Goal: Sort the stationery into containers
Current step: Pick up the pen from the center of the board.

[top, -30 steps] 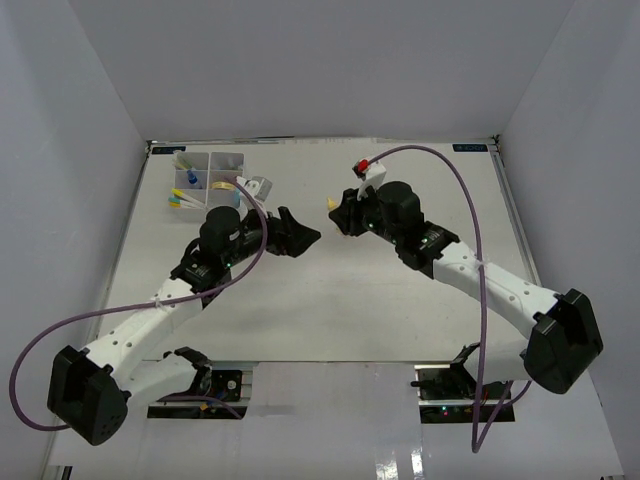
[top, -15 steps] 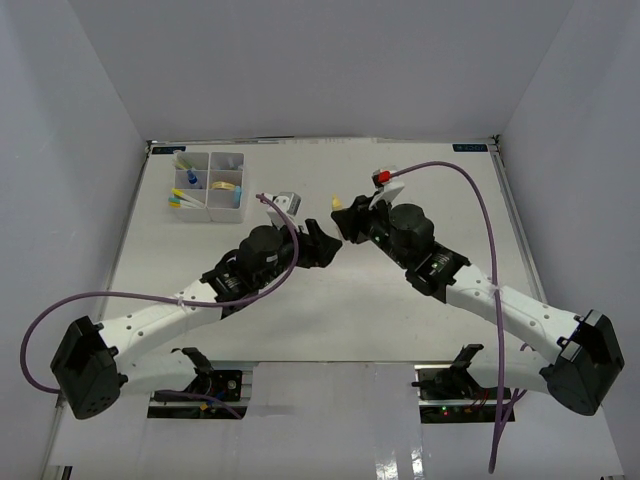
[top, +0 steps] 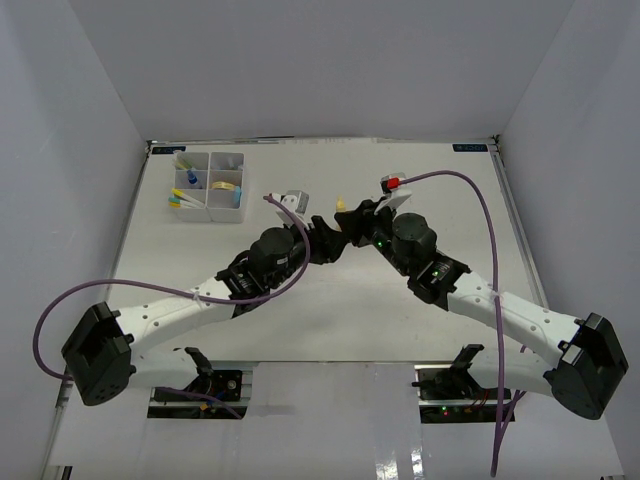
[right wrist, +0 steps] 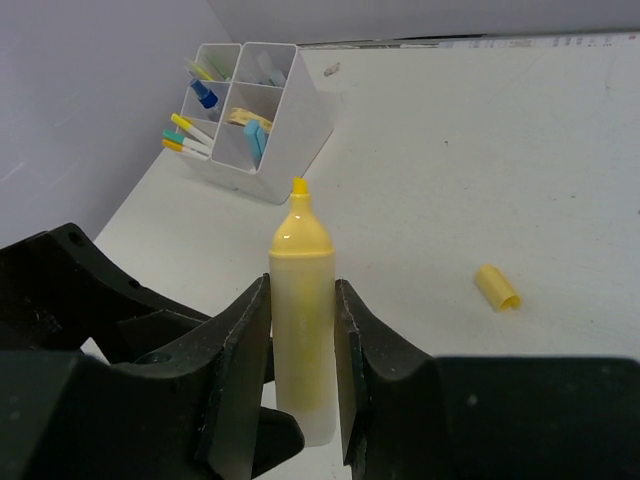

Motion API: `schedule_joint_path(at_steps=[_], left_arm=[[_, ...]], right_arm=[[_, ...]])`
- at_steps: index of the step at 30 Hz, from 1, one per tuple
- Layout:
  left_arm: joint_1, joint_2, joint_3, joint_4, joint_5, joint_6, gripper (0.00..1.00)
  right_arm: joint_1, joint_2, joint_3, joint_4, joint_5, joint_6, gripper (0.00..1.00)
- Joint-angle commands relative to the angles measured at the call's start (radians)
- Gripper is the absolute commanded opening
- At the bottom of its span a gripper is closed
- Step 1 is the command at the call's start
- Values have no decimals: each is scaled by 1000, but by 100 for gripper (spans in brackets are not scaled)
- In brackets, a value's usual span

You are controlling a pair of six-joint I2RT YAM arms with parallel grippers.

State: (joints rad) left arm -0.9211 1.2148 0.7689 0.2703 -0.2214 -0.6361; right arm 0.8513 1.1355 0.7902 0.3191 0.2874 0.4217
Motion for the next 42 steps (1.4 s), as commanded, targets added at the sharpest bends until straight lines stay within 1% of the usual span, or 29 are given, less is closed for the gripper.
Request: schedule_joint_path(at_steps=[1, 5, 10, 16, 32, 37, 38, 41, 42], left_arm=[[-15, 12, 41, 49, -1, 1, 59], [-15, 29, 41, 75, -15, 1, 57], [-16, 46, 47, 119, -29, 7, 49], [-16, 66, 53, 138, -42, 13, 46], [-16, 40, -5, 236, -76, 75, 44], [-16, 23, -25, 254, -88, 95, 27], [-16, 17, -32, 257, -90, 98, 20], [-16, 9, -42, 257, -98, 105, 11], [-16, 9, -49, 254, -98, 105, 6]], right_arm=[[8, -22, -3, 77, 24, 23, 12], [12, -22, -9, 87, 16, 35, 12], [19, -22, -22, 98, 18, 48, 12], [23, -28, -29, 95, 25, 49, 11], [25, -25, -42, 72, -8, 58, 12], [25, -34, -55, 71, -10, 66, 13], [26, -39, -62, 71, -8, 68, 14], [25, -51, -72, 60, 7, 66, 18], [25, -54, -71, 55, 13, 63, 21]])
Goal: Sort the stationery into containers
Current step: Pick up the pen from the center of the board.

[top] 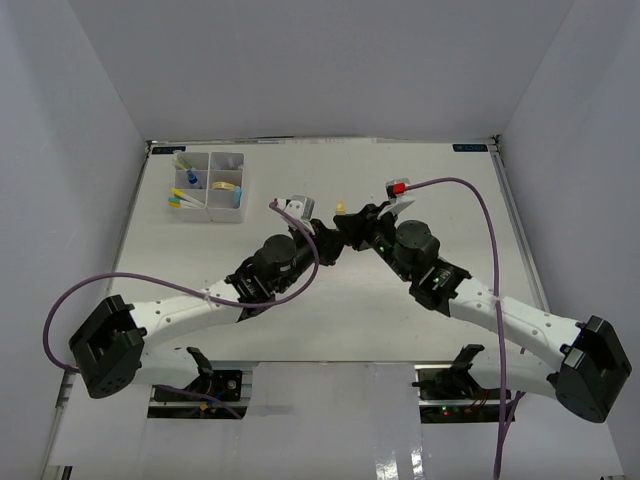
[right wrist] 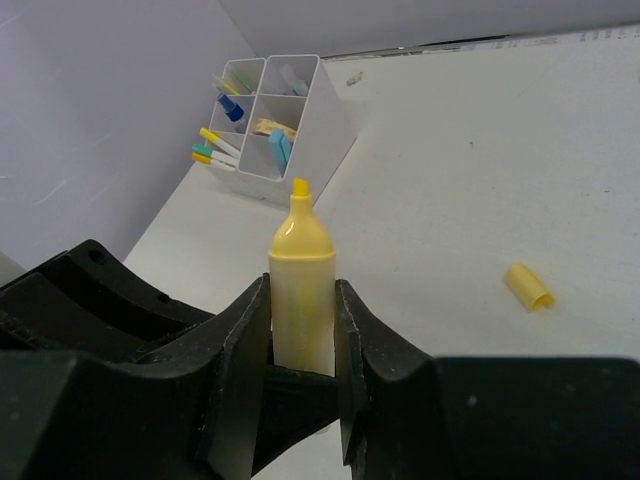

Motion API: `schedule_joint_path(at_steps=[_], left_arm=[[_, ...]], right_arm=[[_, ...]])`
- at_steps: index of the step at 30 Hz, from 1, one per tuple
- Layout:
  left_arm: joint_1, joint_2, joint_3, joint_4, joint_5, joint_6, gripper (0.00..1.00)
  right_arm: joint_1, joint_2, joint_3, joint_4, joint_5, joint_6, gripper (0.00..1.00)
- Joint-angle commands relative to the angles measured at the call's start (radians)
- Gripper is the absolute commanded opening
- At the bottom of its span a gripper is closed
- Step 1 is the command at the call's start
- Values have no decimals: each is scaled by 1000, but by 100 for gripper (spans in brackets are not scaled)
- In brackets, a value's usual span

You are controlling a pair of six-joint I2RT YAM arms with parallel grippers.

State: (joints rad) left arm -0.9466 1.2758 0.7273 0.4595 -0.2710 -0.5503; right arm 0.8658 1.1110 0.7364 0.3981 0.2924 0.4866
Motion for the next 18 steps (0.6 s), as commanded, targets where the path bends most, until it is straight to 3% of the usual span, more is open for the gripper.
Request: schedule_joint_path(at_steps=[1, 5, 8, 9, 12, 18], left_arm=[[9, -53, -12, 64, -48, 20, 4], [9, -59, -43, 65, -48, 20, 0], [9, -70, -72, 61, -53, 18, 0], [9, -76, -84, 57, -54, 18, 0], [9, -82, -104, 50, -63, 21, 0], [11, -98, -144, 19, -89, 36, 0]], right_arm=[[10, -33, -15, -31, 17, -8, 22], [10, -49, -5, -74, 63, -31, 34], [9, -71, -6, -103, 114, -48, 50], [7, -76, -3, -120, 126, -52, 60], [1, -94, 4, -148, 160, -69, 74], [-28, -99, 49, -266, 192, -124, 91]])
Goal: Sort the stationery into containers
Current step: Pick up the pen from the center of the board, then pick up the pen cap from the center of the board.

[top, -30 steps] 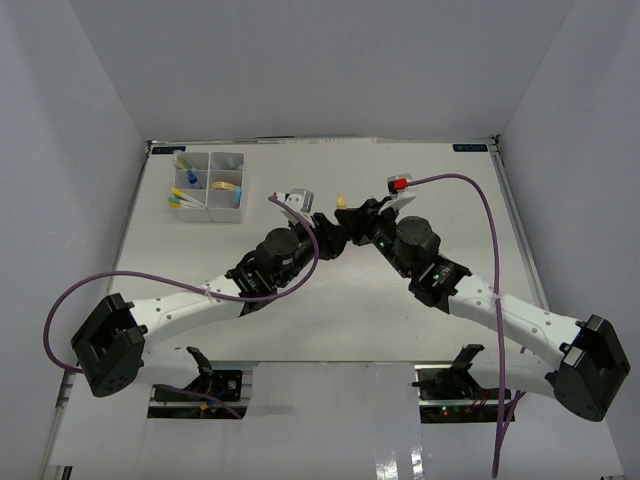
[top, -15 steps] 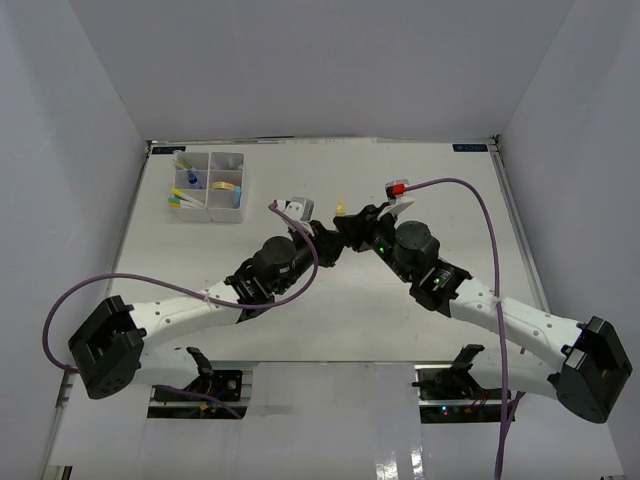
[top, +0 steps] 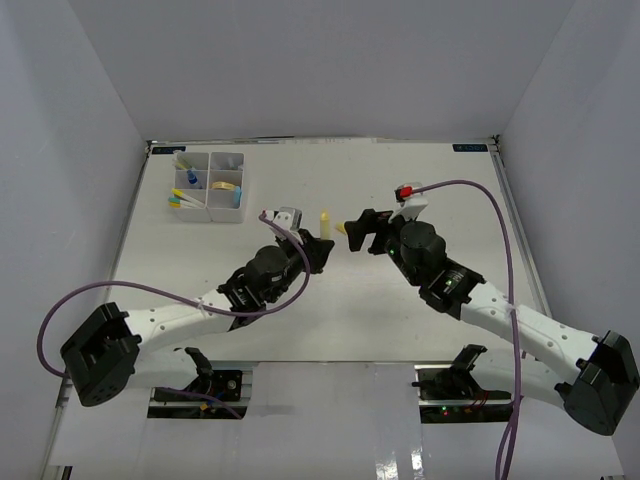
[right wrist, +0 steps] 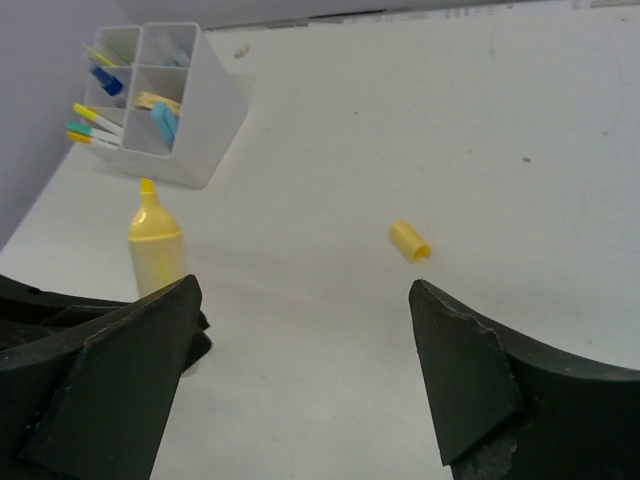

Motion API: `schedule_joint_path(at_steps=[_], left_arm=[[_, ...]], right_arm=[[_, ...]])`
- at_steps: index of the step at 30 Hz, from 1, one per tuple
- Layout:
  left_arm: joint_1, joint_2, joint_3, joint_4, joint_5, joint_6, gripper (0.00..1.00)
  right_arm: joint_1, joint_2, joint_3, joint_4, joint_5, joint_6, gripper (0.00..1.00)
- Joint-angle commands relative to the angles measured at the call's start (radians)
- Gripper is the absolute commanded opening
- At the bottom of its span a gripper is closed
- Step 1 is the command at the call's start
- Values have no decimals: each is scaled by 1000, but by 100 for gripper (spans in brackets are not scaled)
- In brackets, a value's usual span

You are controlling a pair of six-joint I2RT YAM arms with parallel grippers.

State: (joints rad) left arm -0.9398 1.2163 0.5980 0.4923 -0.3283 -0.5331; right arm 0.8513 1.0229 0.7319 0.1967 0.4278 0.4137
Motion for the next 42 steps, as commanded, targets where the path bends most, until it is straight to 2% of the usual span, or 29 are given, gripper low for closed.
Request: schedule_joint_path(at_steps=[1, 3, 6, 10, 13, 17, 23, 26, 29, 37, 42], left_arm=[[4, -46, -20, -23, -38, 34, 0], [25, -57, -18, -72, -35, 50, 0], [99, -95, 0, -156, 4, 71, 0], [242, -142, 48, -257, 145, 120, 0], [332, -158, 117, -337, 239, 202, 0], [447, -161, 163, -379, 476, 312, 0], [568, -181, 120, -394, 646, 363, 0], [581, -176, 97, -409, 617, 351, 0], [581, -146, 131, -480, 505, 361, 0], [593, -195, 123, -488, 298, 315, 0], [596, -216, 121, -488, 264, 309, 0]], right_arm=[[-18, -1, 76, -112, 54, -64, 93], [-44, 23, 99, -161, 26, -104, 96], [-118, 55, 147, -265, -107, -125, 97], [-199, 147, 196, -341, -285, -173, 93], [-210, 250, 271, -422, -291, -228, 88], [-209, 402, 409, -549, -294, -329, 88], [-209, 561, 546, -591, -354, -430, 86], [-204, 649, 632, -631, -347, -473, 84], [-193, 762, 716, -667, -310, -513, 83], [-153, 959, 877, -724, -173, -567, 81], [-130, 1060, 949, -738, -77, -563, 75]])
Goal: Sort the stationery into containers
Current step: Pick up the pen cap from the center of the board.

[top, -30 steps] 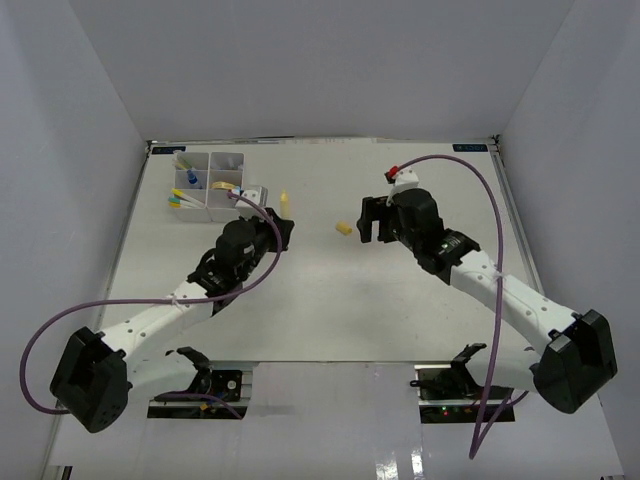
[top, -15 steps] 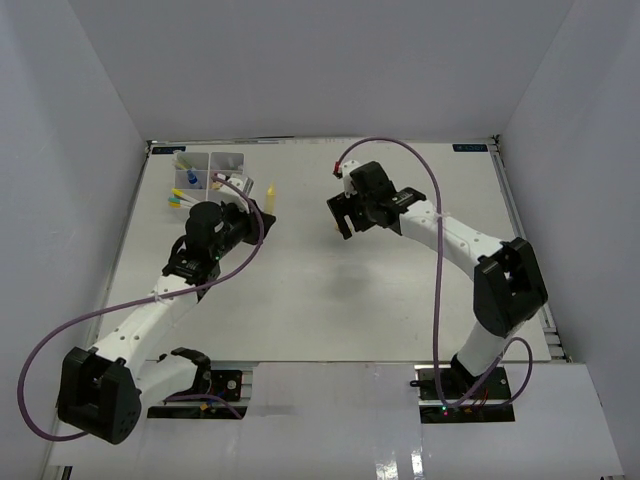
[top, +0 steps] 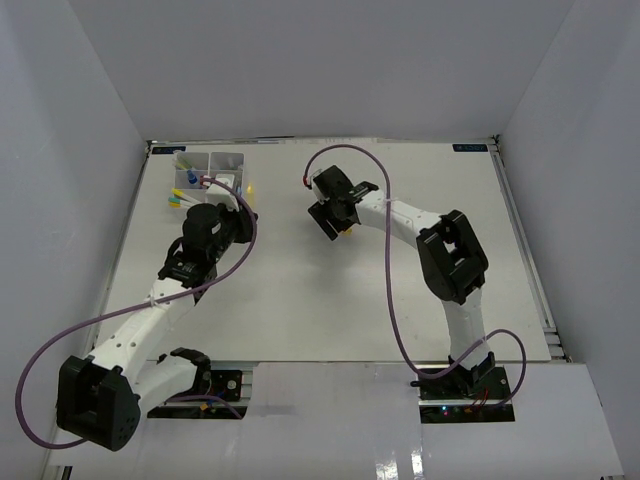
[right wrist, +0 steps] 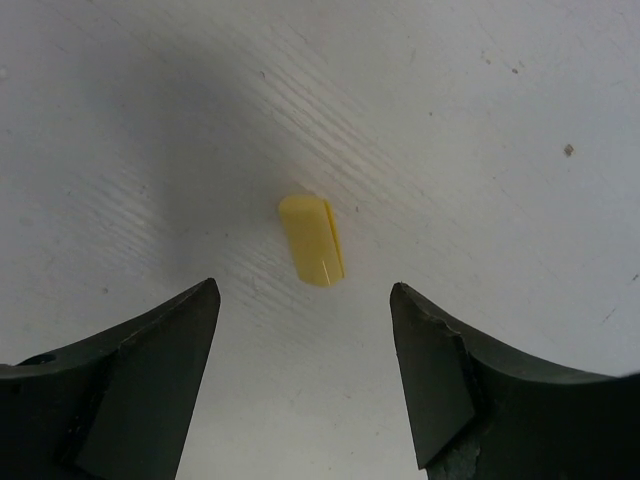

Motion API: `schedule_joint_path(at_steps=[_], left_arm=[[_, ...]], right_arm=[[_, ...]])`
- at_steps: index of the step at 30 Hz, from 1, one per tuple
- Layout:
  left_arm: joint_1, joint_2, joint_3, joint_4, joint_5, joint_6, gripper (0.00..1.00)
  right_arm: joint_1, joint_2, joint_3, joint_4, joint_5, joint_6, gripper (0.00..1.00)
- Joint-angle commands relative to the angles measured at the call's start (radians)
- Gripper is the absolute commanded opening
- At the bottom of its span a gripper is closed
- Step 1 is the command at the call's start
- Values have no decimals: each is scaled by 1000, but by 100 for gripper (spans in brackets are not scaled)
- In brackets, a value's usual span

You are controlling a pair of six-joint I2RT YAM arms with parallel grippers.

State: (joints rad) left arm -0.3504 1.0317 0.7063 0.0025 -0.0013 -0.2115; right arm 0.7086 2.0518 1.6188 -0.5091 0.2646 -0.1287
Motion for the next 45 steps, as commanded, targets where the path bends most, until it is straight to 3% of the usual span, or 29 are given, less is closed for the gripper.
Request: schedule_joint_path(at_steps=[1, 15, 37, 39, 45], left_arm=[[7, -33, 15, 2, -65, -12, 0], [8, -50, 15, -24, -72, -19, 0], [8, -42, 13, -18, -42, -17, 0], [8, -42, 13, -16, -31, -19, 0], [8, -48, 7, -3, 47, -9, 0]], right_arm=[[20, 42, 70, -34, 105, -22, 75], [49, 145, 121, -19, 220, -38, 63], [60, 200, 124, -5, 235, -49, 48], [60, 196, 116, -5, 246, -43, 38], [61, 140, 90, -2, 237, -12, 24]])
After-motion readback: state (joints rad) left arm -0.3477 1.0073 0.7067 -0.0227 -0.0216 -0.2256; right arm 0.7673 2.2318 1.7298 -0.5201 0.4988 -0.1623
